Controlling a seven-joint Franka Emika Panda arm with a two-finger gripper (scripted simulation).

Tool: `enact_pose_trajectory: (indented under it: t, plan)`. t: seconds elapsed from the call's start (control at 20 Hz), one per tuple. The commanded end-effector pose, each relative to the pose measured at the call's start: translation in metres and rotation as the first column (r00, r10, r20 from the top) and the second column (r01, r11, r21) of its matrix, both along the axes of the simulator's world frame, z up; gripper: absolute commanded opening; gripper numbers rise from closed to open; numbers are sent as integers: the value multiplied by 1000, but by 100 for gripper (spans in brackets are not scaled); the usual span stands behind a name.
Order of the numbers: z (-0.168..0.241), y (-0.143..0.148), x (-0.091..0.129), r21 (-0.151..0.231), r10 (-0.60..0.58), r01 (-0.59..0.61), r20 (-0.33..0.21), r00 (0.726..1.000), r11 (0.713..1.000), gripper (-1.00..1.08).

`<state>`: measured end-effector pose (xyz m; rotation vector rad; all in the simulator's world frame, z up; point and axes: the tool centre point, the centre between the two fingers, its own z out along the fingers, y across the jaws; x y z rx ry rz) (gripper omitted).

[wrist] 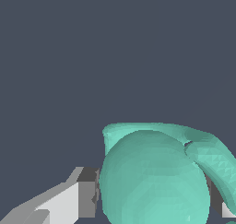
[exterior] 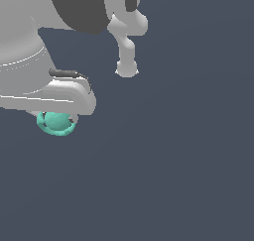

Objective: Pick up the object and move it to a goal position.

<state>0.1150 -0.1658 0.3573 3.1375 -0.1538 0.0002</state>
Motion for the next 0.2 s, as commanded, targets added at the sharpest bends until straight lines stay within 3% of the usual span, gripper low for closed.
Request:
enact_pose_trajectory:
  t: [0.0, 0.15]
  plan:
    - [2, 0, 1, 0, 0, 0, 0, 1000, 1000, -100]
    - [3, -1, 1, 0, 0, 0, 0, 1000, 1000, -100]
